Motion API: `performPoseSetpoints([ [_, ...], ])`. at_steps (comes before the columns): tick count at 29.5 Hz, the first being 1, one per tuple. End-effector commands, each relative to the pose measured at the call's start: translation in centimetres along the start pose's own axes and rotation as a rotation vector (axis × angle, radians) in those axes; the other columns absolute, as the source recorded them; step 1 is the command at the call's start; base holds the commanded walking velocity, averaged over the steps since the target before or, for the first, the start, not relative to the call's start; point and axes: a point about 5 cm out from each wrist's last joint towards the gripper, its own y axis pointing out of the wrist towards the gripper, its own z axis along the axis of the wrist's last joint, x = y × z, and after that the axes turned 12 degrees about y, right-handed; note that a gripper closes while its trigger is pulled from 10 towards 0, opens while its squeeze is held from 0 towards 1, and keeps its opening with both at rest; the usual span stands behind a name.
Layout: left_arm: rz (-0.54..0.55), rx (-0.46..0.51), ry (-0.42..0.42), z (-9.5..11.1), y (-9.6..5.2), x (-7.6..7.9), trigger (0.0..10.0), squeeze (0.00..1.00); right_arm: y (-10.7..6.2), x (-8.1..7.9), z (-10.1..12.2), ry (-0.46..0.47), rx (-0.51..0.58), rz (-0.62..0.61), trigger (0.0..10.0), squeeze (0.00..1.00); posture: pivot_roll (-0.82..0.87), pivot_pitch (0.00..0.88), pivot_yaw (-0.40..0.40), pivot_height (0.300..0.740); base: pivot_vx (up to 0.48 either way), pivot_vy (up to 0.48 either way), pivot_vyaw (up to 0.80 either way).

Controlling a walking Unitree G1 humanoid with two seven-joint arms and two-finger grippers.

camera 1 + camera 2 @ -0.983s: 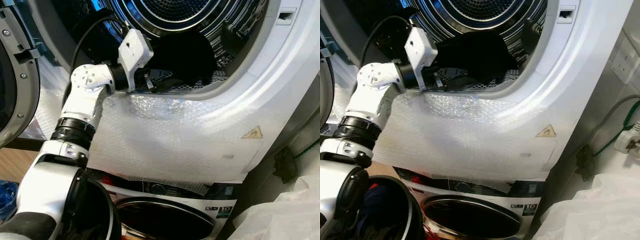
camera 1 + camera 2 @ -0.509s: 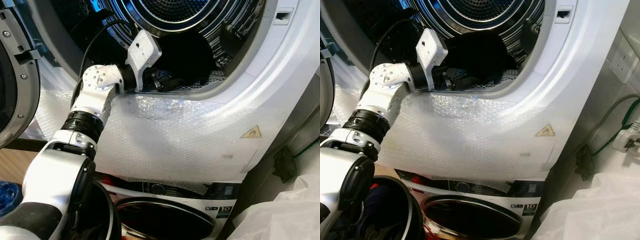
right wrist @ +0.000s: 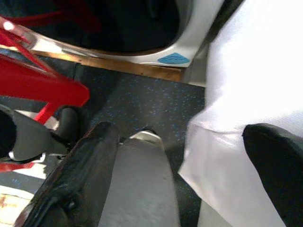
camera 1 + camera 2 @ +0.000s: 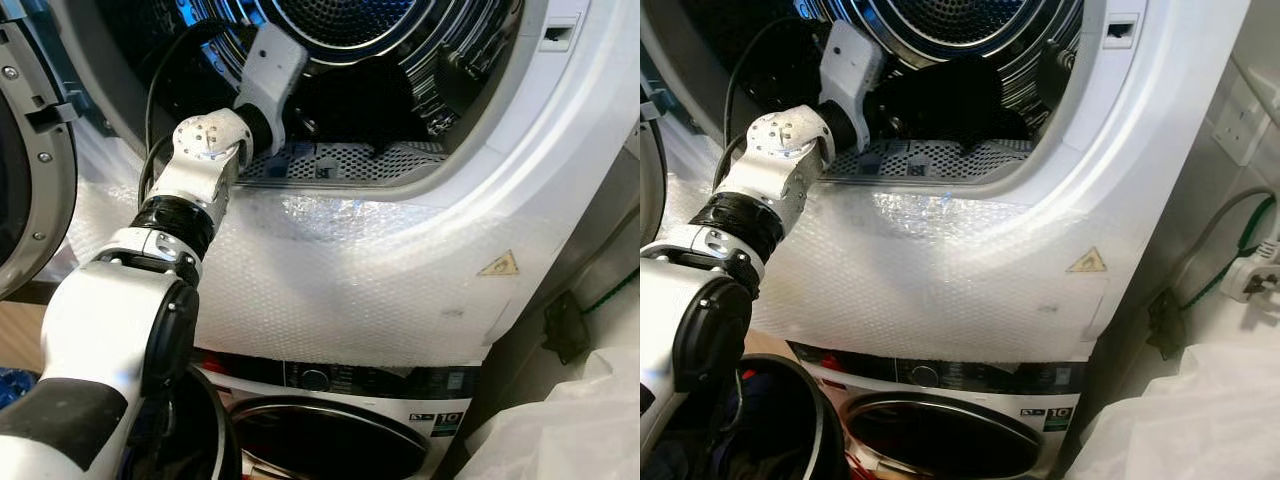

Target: Clothes washing

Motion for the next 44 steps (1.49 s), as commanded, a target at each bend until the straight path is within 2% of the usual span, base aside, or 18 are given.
performPoseSetpoints([
  [1,0.104,-0.034,-0.014,0.5,-0.2,-1.7,10.0,0.0,-0.4,0.0,-1.3,0.002,-0.03,0.0,10.0,0.0,-0.14,0.0,0.079,0.74,0.0,0.0,0.0],
  [5,0.154,-0.082,-0.071,-0.3,-0.7,-2.4,10.0,0.0,-0.5,0.3,-1.6,0.004,-0.029,-0.007,10.0,0.0,-0.17,0.0,0.078,0.74,0.0,0.0,0.0],
  [7,0.165,-0.099,-0.073,-0.6,-0.8,-2.5,10.0,0.0,-0.6,0.5,-1.7,0.004,-0.03,-0.01,10.0,0.0,-0.17,0.0,0.077,0.74,0.0,0.0,0.0],
  [12,0.189,-0.138,-0.053,-1.2,-1.1,-2.7,10.0,0.0,-0.7,0.8,-2.0,0.001,-0.031,-0.015,10.0,0.0,-0.18,0.0,0.073,0.74,0.0,0.0,0.0],
  [13,0.202,-0.168,-0.043,-1.7,-1.3,-2.8,10.0,0.0,-0.8,1.0,-2.1,-0.006,-0.034,-0.018,10.0,0.0,-0.18,0.007,0.067,0.74,0.0,0.0,0.0],
  [14,0.206,-0.234,0.002,-2.5,-1.6,-2.7,10.0,0.0,-0.9,1.3,-2.2,-0.023,-0.04,-0.022,10.0,0.0,-0.17,0.024,0.057,0.74,0.0,0.0,0.0],
  [17,0.204,-0.248,0.003,-2.7,-1.6,-2.6,10.0,0.0,-0.9,1.4,-2.2,-0.028,-0.041,-0.023,10.0,0.0,-0.17,0.024,0.057,0.74,0.0,0.0,0.0],
  [19,0.115,-0.241,0.023,-2.6,-1.3,-1.9,10.0,0.0,-0.8,1.4,-1.9,-0.03,-0.033,-0.024,10.0,0.0,-0.17,0.018,0.062,0.74,0.0,0.0,0.0],
  [20,0.115,-0.241,0.023,-2.6,-1.3,-1.9,10.0,0.0,-0.8,1.4,-1.9,-0.03,-0.033,-0.024,10.0,0.0,-0.17,0.018,0.062,0.74,0.0,0.0,0.0],
  [22,0.008,-0.218,0.051,-2.0,-0.8,-0.9,10.0,0.0,-0.6,1.1,-1.5,-0.03,-0.02,-0.02,10.0,0.0,-0.16,0.007,0.065,0.74,0.0,0.0,0.0],
  [26,-0.085,-0.143,-0.013,-0.8,-0.1,0.0,10.0,0.0,-0.5,0.9,-1.0,-0.025,-0.004,-0.017,10.0,0.0,-0.17,0.005,0.068,0.74,0.0,0.0,0.0],
  [29,-0.121,-0.092,-0.049,0.1,0.5,0.5,10.0,0.0,-0.4,0.9,-0.6,-0.012,0.019,-0.022,10.0,0.0,-0.18,0.006,0.07,0.74,0.0,0.0,0.0],
  [36,-0.093,-0.043,-0.09,1.2,1.0,0.6,10.0,0.0,-0.4,1.2,-0.5,-0.004,0.022,-0.029,10.0,0.0,-0.18,0.002,0.07,0.74,0.0,0.0,0.0],
  [39,-0.126,-0.012,-0.11,1.7,1.0,0.6,10.0,0.0,-0.4,1.0,-0.4,0.004,0.027,-0.022,10.0,0.0,-0.18,0.0,0.066,0.74,0.0,0.0,0.0],
  [41,-0.153,-0.006,-0.107,1.7,1.0,0.7,10.0,0.0,-0.4,1.0,-0.4,0.005,0.028,-0.02,10.0,0.0,-0.18,0.0,0.065,0.74,0.0,0.0,0.0],
  [44,-0.235,0.007,-0.058,2.0,0.9,0.9,10.0,0.0,-0.3,0.8,-0.3,0.004,0.027,-0.015,10.0,0.0,-0.17,0.0,0.066,0.74,0.0,0.0,0.0],
])
